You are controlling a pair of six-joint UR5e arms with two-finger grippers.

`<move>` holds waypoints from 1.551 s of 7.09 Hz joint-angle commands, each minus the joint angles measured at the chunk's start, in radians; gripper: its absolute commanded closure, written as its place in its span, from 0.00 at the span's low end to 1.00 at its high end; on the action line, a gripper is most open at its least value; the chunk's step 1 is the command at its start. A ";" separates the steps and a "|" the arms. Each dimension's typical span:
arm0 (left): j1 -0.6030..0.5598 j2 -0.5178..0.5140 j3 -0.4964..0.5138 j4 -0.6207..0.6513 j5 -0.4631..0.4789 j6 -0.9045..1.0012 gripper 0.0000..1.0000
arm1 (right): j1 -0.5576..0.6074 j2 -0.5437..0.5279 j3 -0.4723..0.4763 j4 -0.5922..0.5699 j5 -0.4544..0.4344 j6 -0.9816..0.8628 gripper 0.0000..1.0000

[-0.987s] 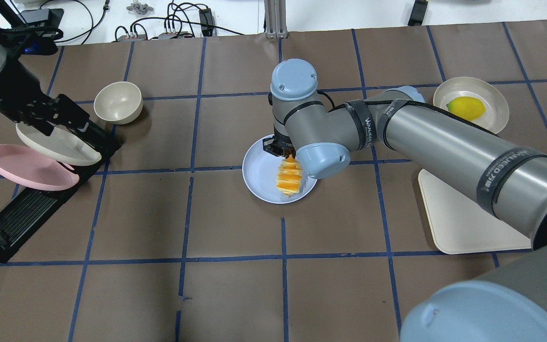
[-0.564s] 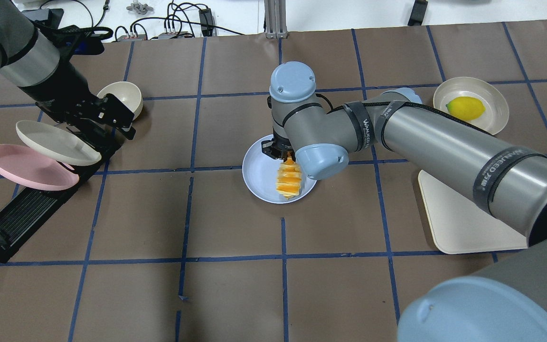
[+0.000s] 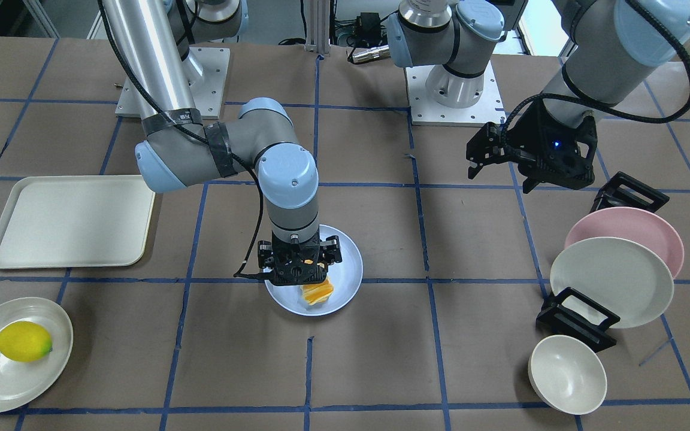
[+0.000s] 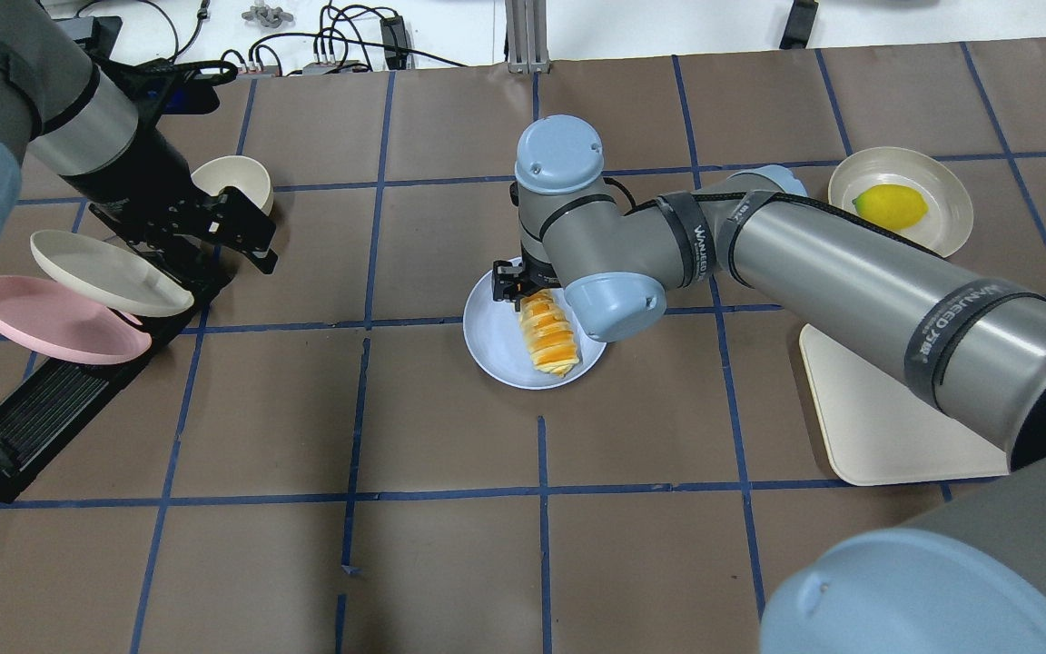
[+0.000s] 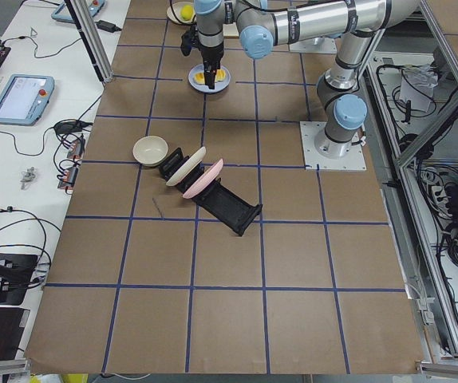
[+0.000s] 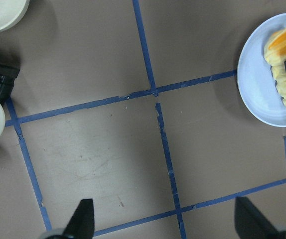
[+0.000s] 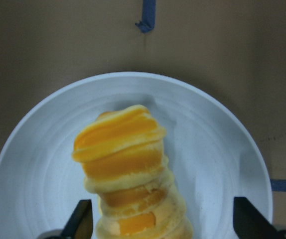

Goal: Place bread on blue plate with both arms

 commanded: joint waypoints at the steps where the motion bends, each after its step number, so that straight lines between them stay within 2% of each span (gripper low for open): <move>1: -0.051 0.021 -0.018 0.034 0.016 -0.117 0.00 | -0.028 -0.040 0.005 0.016 -0.007 -0.009 0.00; 2: -0.094 0.020 -0.016 0.089 0.106 -0.192 0.00 | -0.064 -0.090 0.012 0.022 -0.022 -0.021 0.00; 3: -0.117 0.018 0.005 0.091 0.183 -0.211 0.00 | -0.133 -0.148 0.022 0.056 -0.031 -0.076 0.00; 5: -0.130 0.020 0.010 0.079 0.183 -0.215 0.00 | -0.244 -0.301 0.032 0.264 -0.024 -0.203 0.00; 6: -0.130 0.018 0.008 0.007 0.185 -0.215 0.00 | -0.282 -0.393 0.043 0.361 -0.025 -0.234 0.00; 7: -0.133 0.020 0.010 -0.013 0.185 -0.228 0.00 | -0.320 -0.478 0.045 0.463 -0.025 -0.250 0.00; 9: -0.136 0.034 0.010 -0.040 0.193 -0.234 0.00 | -0.348 -0.621 0.046 0.507 -0.034 -0.291 0.00; 11: -0.137 0.056 0.020 -0.081 0.183 -0.234 0.00 | -0.350 -0.637 0.036 0.522 -0.033 -0.321 0.00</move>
